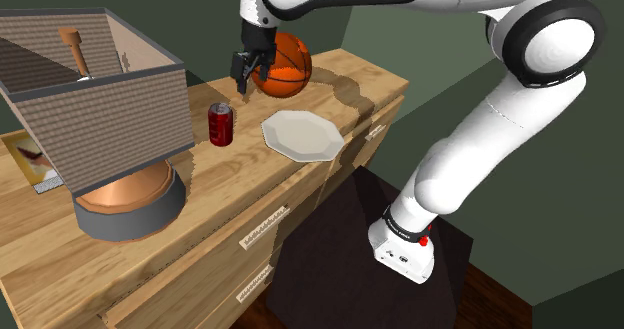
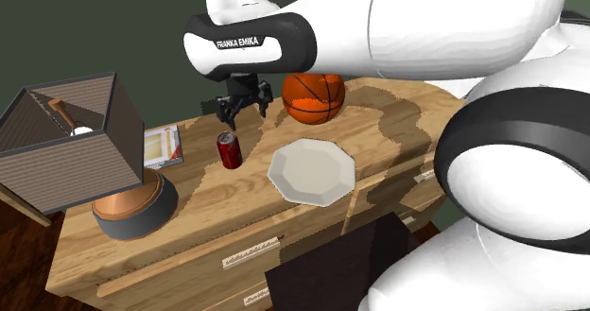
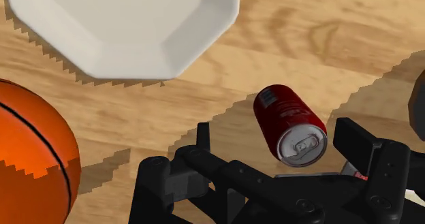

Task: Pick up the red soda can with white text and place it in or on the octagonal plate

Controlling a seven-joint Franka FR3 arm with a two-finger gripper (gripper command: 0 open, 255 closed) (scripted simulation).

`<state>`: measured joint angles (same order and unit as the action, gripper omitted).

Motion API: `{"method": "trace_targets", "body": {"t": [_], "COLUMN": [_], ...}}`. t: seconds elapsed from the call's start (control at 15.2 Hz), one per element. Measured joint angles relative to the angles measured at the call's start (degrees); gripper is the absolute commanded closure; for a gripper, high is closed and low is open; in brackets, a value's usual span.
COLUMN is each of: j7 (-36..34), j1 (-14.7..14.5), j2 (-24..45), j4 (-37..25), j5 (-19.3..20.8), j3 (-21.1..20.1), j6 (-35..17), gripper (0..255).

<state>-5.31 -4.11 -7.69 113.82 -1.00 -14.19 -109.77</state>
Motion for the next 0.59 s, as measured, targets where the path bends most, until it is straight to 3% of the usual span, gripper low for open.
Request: {"method": "trace_targets", "body": {"t": [0.4, 0.59], "j7": [-3.66, -4.22], "j1": [-2.20, -2.71], "j2": [13.45, 16.37], "j4": [-9.62, -10.84], "j5": [2.69, 3.35], "j3": [-2.55, -2.81], "j6": [-0.66, -1.68], "gripper": [0, 0]}}
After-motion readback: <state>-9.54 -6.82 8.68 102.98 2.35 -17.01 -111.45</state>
